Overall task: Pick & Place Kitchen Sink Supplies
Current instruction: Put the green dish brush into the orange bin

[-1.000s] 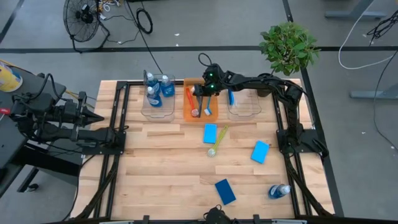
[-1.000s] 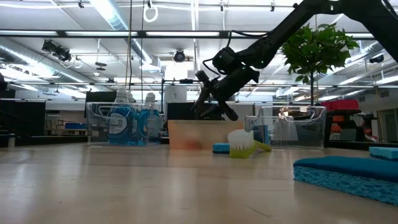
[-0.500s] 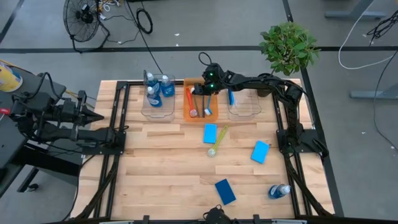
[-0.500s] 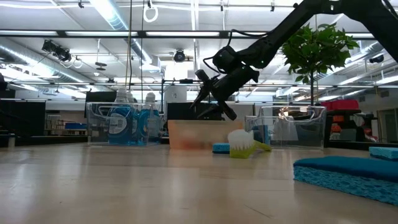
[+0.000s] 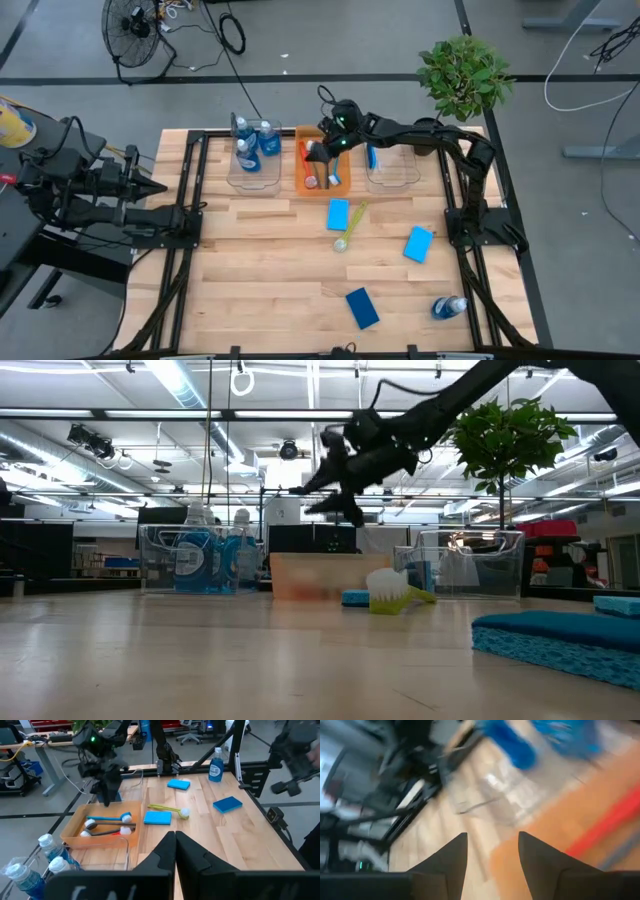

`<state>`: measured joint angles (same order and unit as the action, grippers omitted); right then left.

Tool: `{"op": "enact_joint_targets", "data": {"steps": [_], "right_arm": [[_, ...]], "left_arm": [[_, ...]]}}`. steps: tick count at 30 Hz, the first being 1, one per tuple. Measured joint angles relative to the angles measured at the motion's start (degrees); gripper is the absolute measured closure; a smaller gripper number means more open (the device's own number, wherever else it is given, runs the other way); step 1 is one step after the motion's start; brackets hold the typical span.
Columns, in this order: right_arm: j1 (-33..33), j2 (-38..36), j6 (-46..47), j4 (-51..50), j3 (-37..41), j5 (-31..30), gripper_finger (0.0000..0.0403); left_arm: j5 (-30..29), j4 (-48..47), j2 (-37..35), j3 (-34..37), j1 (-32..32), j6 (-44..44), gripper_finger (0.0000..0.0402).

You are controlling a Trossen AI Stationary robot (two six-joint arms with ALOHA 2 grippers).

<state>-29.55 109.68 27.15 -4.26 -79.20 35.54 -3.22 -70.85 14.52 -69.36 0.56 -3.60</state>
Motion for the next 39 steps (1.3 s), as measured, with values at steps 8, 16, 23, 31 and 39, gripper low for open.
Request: {"op": "enact_joint_targets", "data": {"steps": [8, 16, 23, 31, 39], "right_arm": [[5.66, -6.38, -19.47, -1.24, 0.0, 1.04, 0.0227], [12.11, -13.6, -33.17, -13.01, 0.0, -10.13, 0.0227], [17.25, -18.64, -42.47, -31.48, 0.0, -21.75, 0.0227], [22.58, -19.67, -45.68, -45.61, 0.0, -30.43, 0.0227], [24.65, -19.3, -45.83, -46.33, 1.01, -29.39, 0.0227]], "left_arm": [[-0.11, -0.08, 0.0, -0.01, 0.0, 0.02, 0.0388], [-0.13, -0.85, 0.0, 0.0, 0.0, -0.04, 0.0395], [-0.13, -1.27, 0.0, 0.0, 0.0, 2.1, 0.0394], [0.94, -1.36, 0.02, 0.0, 0.0, 1.14, 0.0395], [0.94, -1.36, 0.02, 0.0, -0.01, 1.43, 0.0382]]}}
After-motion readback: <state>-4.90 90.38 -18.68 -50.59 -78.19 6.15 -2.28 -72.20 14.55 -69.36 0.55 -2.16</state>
